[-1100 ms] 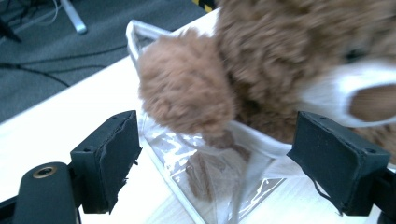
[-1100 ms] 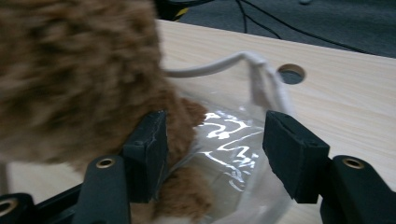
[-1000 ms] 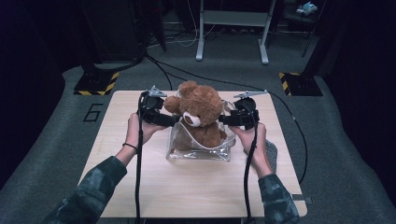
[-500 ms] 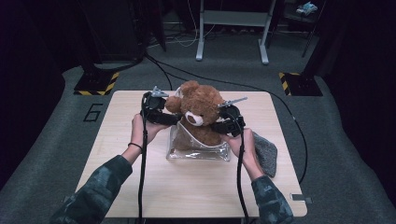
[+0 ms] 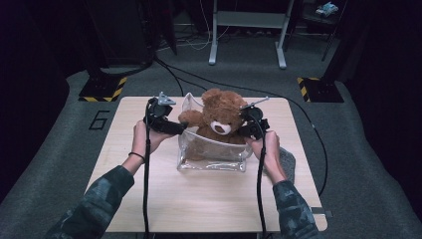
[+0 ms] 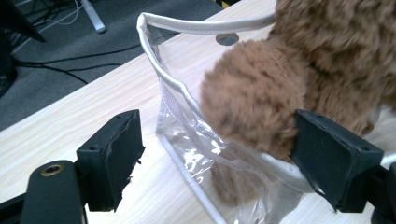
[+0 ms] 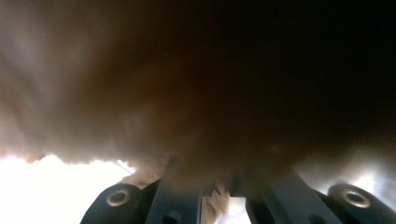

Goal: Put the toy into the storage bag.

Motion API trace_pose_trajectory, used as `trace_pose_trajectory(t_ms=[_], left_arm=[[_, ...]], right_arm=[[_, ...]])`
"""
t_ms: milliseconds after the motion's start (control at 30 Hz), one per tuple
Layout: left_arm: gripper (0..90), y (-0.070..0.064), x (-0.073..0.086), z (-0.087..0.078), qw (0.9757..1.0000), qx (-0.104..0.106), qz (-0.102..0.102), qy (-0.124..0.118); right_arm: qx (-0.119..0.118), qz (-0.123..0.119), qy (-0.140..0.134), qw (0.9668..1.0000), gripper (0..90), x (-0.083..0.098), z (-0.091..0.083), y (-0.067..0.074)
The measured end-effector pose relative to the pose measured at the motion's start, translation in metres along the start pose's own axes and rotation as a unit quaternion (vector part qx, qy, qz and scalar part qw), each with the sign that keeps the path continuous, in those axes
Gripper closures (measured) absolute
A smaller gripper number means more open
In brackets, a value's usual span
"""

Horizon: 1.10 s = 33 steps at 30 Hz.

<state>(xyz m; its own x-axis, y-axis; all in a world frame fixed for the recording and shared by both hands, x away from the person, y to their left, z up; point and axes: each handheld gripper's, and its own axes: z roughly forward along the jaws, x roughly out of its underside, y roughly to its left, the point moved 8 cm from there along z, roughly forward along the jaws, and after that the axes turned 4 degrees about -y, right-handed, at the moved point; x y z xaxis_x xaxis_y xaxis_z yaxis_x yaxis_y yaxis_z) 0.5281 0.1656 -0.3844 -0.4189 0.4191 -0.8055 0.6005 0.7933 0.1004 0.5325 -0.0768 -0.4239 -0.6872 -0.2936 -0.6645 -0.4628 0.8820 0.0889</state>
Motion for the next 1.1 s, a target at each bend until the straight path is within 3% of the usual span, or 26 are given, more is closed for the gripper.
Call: trace_pose_trajectory(t_ms=[100, 167, 233, 433, 633, 667, 867, 1000, 1100], left_arm=[[17.3, 0.002, 0.001, 0.0, 1.0, -0.001, 0.001, 0.004], [17.3, 0.003, 0.001, 0.001, 1.0, 0.0, -0.004, 0.0], [17.3, 0.002, 0.0, 0.002, 1.0, -0.001, -0.007, -0.004], [17.5, 0.004, -0.005, -0.006, 0.9997, -0.006, -0.011, -0.02], [15.5, 0.014, -0.007, -0.018, 0.9992, -0.015, -0.018, -0.031], [15.2, 0.017, -0.006, -0.02, 0.9992, -0.014, -0.021, -0.033], [14.1, 0.035, 0.01, -0.028, 0.9985, -0.013, -0.046, -0.025], [12.9, 0.044, 0.026, -0.031, 0.9986, -0.014, -0.05, -0.01], [11.6, 0.049, 0.039, -0.031, 0.9977, -0.016, -0.065, -0.009]], right_arm=[[0.007, 0.014, -0.004, 0.9999, 88.5, 0.0, -0.002, -0.009], [0.0, 0.012, -0.012, 0.9999, 86.8, 0.0, -0.005, -0.011], [0.004, 0.009, -0.011, 0.9999, 80.9, 0.001, -0.01, -0.013], [-0.015, 0.018, -0.04, 0.9989, 68.4, 0.002, -0.033, -0.019], [-0.022, 0.025, -0.062, 0.9975, 55.1, 0.004, -0.048, -0.021], [-0.024, 0.017, -0.064, 0.9975, 52.5, 0.005, -0.05, -0.022], [-0.018, 0.02, -0.084, 0.9961, 26.3, 0.019, -0.062, -0.029], [-0.014, 0.027, -0.099, 0.9947, 17.1, 0.032, -0.07, -0.034], [-0.012, 0.027, -0.101, 0.9945, 13.9, 0.044, -0.073, -0.036]])
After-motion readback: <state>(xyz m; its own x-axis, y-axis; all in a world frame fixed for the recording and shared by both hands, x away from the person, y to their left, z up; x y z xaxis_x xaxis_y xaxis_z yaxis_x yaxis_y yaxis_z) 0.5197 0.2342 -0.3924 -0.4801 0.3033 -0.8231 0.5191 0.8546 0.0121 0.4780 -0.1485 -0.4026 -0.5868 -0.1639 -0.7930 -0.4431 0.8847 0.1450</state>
